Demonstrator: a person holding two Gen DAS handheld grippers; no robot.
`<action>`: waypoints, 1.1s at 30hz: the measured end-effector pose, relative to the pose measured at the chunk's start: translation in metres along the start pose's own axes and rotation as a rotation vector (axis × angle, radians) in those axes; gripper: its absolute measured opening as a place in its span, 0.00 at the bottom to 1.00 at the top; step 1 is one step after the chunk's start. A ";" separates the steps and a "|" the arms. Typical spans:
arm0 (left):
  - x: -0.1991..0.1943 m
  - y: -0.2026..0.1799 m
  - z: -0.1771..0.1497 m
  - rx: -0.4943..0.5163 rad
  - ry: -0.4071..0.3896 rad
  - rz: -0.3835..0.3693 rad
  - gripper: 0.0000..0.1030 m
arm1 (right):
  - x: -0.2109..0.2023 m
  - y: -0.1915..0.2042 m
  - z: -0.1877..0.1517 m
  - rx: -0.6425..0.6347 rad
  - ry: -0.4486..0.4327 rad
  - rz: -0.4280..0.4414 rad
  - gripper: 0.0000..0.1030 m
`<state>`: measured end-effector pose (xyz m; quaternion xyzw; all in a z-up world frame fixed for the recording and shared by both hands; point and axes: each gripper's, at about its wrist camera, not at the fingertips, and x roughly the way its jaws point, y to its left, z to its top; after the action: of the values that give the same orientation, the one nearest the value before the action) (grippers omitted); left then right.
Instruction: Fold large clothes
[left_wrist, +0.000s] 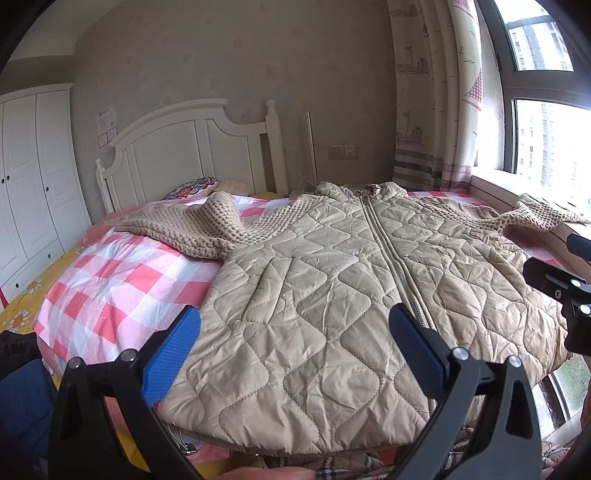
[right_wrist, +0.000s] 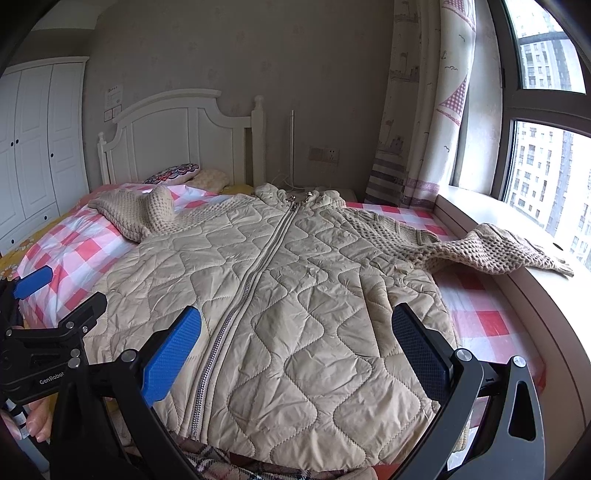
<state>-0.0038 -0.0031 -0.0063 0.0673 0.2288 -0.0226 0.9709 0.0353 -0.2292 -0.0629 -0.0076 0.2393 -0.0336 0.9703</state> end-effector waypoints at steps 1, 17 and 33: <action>0.000 0.000 0.000 0.000 0.000 0.000 0.98 | 0.000 0.000 0.000 0.002 0.002 0.002 0.96; 0.001 0.000 -0.002 0.000 0.002 0.000 0.98 | 0.002 0.000 -0.002 0.008 0.011 0.009 0.96; 0.002 -0.001 -0.004 0.001 0.010 -0.002 0.98 | 0.004 0.000 -0.004 0.014 0.021 0.014 0.96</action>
<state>-0.0037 -0.0034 -0.0112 0.0679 0.2338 -0.0233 0.9696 0.0371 -0.2291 -0.0681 0.0012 0.2492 -0.0284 0.9680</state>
